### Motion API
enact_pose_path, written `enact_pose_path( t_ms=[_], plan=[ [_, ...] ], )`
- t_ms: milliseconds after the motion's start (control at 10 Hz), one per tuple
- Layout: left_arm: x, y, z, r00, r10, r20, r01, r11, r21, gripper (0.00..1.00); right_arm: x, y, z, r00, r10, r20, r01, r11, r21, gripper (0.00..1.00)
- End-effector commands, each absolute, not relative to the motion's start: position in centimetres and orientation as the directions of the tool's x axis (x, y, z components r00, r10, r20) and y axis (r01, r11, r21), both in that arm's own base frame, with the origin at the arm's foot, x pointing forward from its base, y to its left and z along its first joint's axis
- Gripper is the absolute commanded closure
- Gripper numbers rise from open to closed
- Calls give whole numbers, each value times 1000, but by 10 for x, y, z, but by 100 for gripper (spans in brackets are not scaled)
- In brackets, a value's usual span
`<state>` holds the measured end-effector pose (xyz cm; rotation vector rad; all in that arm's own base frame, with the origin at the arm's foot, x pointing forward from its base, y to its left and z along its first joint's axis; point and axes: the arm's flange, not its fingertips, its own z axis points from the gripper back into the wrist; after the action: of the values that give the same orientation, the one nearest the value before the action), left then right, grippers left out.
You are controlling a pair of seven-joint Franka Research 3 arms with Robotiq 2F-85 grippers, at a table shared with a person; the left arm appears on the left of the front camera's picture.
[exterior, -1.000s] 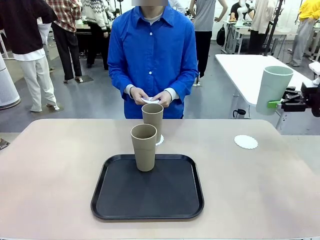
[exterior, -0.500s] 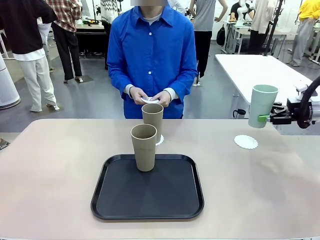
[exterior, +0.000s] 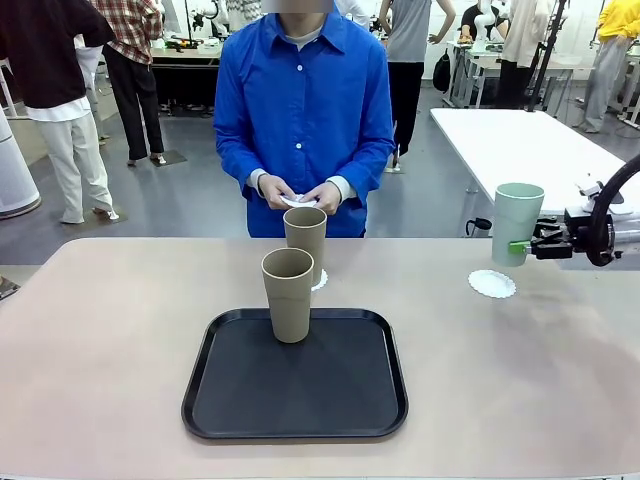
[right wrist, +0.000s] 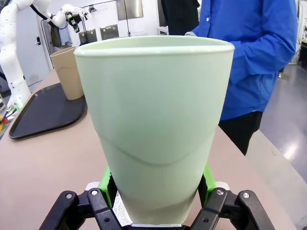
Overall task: Place coasters on the table and set cups on them.
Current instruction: Take one Reusable plastic cup from the Flat Tray and place it on a coaster set by the human.
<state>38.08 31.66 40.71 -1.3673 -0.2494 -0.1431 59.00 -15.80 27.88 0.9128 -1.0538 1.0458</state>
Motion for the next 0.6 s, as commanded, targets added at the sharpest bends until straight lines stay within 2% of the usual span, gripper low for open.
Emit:
enact_pose_path(
  t_ms=[0, 100, 200, 500],
  plan=[
    [379, 317, 410, 965, 42, 260, 248, 195, -949, 0, 590, -159, 283, 135, 214, 968, -967, 243, 81, 19],
    [379, 317, 410, 965, 42, 260, 248, 195, -949, 0, 590, -158, 279, 150, 220, 964, -962, 257, 91, 19],
    [379, 317, 410, 965, 42, 260, 248, 195, -949, 0, 582, -155, 276, 117, 223, 968, -983, 165, 81, 19],
    [379, 317, 410, 965, 42, 260, 248, 195, -949, 0, 567, -139, 262, 83, 220, 972, -994, 81, 67, 19]
  ],
)
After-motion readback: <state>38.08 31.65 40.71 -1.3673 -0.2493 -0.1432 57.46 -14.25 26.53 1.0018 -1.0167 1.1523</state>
